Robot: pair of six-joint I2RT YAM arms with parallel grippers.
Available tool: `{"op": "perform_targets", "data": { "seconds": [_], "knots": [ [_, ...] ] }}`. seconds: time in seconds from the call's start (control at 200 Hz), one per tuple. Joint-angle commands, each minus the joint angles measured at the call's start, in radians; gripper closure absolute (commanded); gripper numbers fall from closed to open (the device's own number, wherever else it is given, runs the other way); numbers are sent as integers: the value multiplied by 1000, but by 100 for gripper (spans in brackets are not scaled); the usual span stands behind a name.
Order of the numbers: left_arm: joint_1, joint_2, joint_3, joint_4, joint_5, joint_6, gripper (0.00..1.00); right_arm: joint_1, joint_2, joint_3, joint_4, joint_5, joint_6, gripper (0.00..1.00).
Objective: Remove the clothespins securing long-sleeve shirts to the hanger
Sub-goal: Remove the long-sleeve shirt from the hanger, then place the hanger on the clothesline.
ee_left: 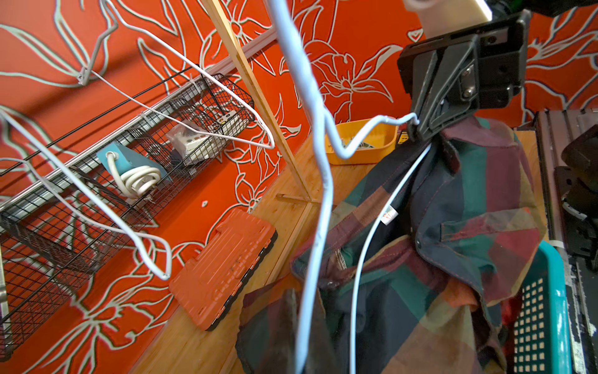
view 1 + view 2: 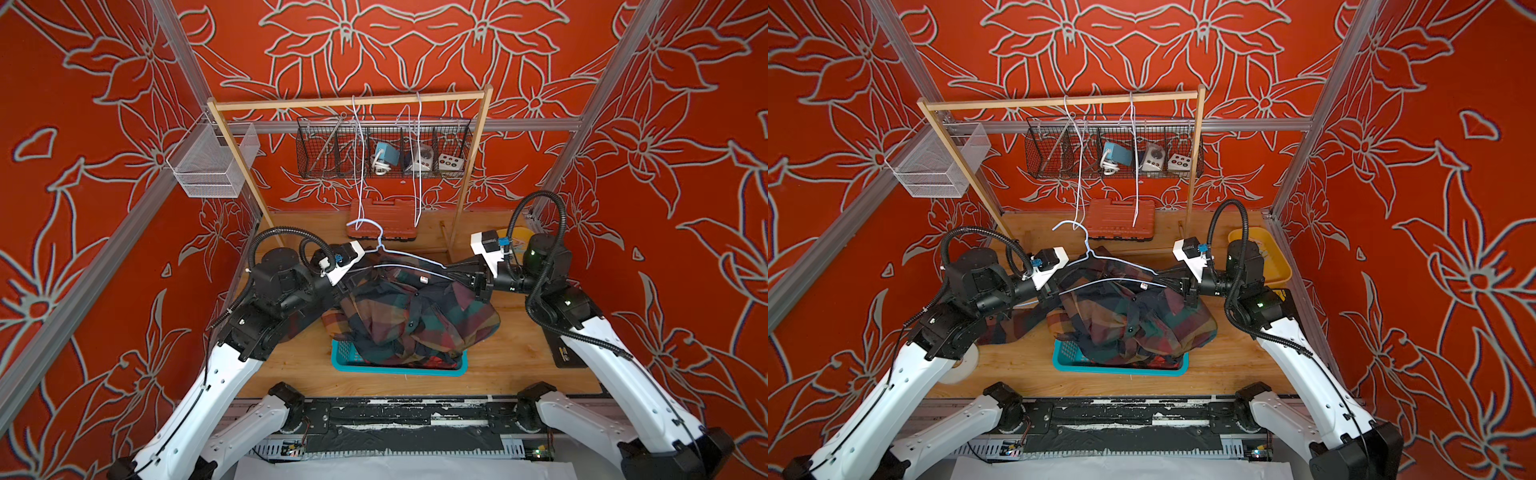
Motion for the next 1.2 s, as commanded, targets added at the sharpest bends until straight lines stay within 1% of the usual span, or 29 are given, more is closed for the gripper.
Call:
{"op": "perform_targets", "data": {
  "seconds": [0.0,0.02,0.08,0.1,0.12,0.14,0.15,0.165,0.2,0.23,0.245,0.325,0.435,0.525,0.606,0.716,0.746,0.786,0.886,0.946,1.036,1.091,1.191],
  "knots": [
    [2,3,9,55,-21,-18,100,4,-7,70,-4,-6,-14,100],
    [3,0,4,64,-32,-22,97,5,-5,79,-13,6,-13,100],
    [2,-12,-10,90,-53,-32,78,7,-3,100,-34,30,-9,100],
    [2,-15,-13,95,-59,-34,70,9,-3,106,-36,41,-3,100],
    [3,-18,-15,98,-63,-37,61,10,-2,111,-37,53,5,100],
    [2,-22,-15,101,-68,-40,47,11,0,117,-37,64,14,100],
    [3,-24,-17,104,-71,-42,38,13,1,119,-39,67,16,100],
    [3,-27,-19,108,-78,-45,29,13,2,124,-42,72,18,100],
    [2,-36,-25,123,-95,-54,18,18,6,136,-54,86,21,100],
    [2,-46,-31,138,-113,-62,6,25,8,146,-63,106,26,100],
    [2,-51,-34,145,-121,-65,3,31,9,150,-66,114,27,100],
    [2,-91,-54,190,-155,-82,2,71,16,174,-93,162,26,100],
    [2,-171,-100,267,-196,-115,2,176,41,226,-160,276,15,100],
    [3,-248,-155,336,-231,-150,2,238,59,260,-162,361,71,100],
    [2,-314,-219,409,-317,-190,2,286,67,278,-141,479,154,100],
    [2,-392,-292,476,-419,-227,3,358,73,319,-170,675,175,100],
    [3,-409,-308,497,-468,-243,3,378,76,333,-179,734,183,100],
    [3,-428,-329,521,-530,-263,3,398,81,348,-179,782,202,100],
    [3,-447,-362,555,-644,-298,3,460,102,384,-168,863,239,100],
    [2,-445,-365,547,-675,-301,3,511,125,425,-191,912,231,100],
    [2,-447,-368,548,-738,-325,3,586,169,497,-245,1034,228,100],
    [2,-454,-376,563,-780,-338,3,615,187,518,-247,1087,239,100],
    [2,-462,-383,573,-814,-349,3,670,216,537,-225,1201,254,100]
  ]
}}
